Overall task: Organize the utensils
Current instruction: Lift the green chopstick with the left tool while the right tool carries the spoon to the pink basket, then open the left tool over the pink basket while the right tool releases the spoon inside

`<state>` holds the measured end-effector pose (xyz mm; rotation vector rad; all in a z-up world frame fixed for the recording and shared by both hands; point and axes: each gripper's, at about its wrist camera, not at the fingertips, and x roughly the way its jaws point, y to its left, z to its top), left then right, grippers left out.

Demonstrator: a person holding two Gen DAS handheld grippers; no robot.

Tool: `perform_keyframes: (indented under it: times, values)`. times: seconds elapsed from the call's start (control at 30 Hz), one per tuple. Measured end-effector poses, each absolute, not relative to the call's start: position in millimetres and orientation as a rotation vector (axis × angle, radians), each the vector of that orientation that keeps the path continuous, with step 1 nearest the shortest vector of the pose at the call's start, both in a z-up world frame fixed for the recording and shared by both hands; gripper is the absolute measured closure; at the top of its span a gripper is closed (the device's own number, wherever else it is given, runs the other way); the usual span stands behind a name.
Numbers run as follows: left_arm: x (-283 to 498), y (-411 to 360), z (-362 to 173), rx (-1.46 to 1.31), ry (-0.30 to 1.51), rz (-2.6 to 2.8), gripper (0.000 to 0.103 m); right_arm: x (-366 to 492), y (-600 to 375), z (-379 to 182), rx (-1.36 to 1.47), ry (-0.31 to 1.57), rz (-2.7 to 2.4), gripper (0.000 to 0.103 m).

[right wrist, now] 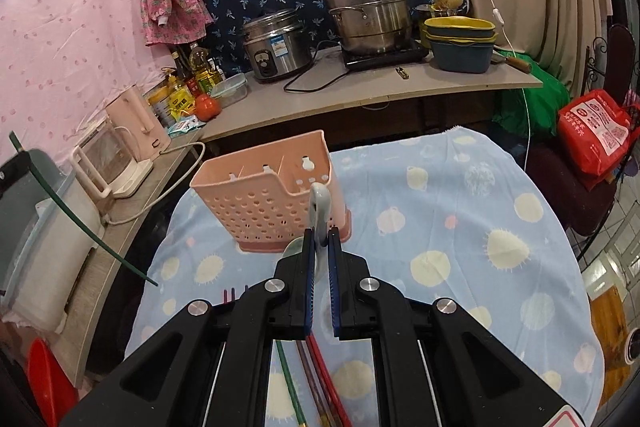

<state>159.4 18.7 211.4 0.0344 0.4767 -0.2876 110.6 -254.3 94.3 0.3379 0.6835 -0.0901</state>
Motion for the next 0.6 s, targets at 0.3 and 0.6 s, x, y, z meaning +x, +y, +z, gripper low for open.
perform_keyframes:
  times: [0.3,0.6]
  values:
    - [233,-21,262,-0.004,0.358,-0.328,0.096,202,-265,108,0.313,0.658,-0.089,0.096]
    - [288,-44,207,-0.006,0.471,-0.334,0.096,263,-262,74,0.317,0.723,-0.076,0.096]
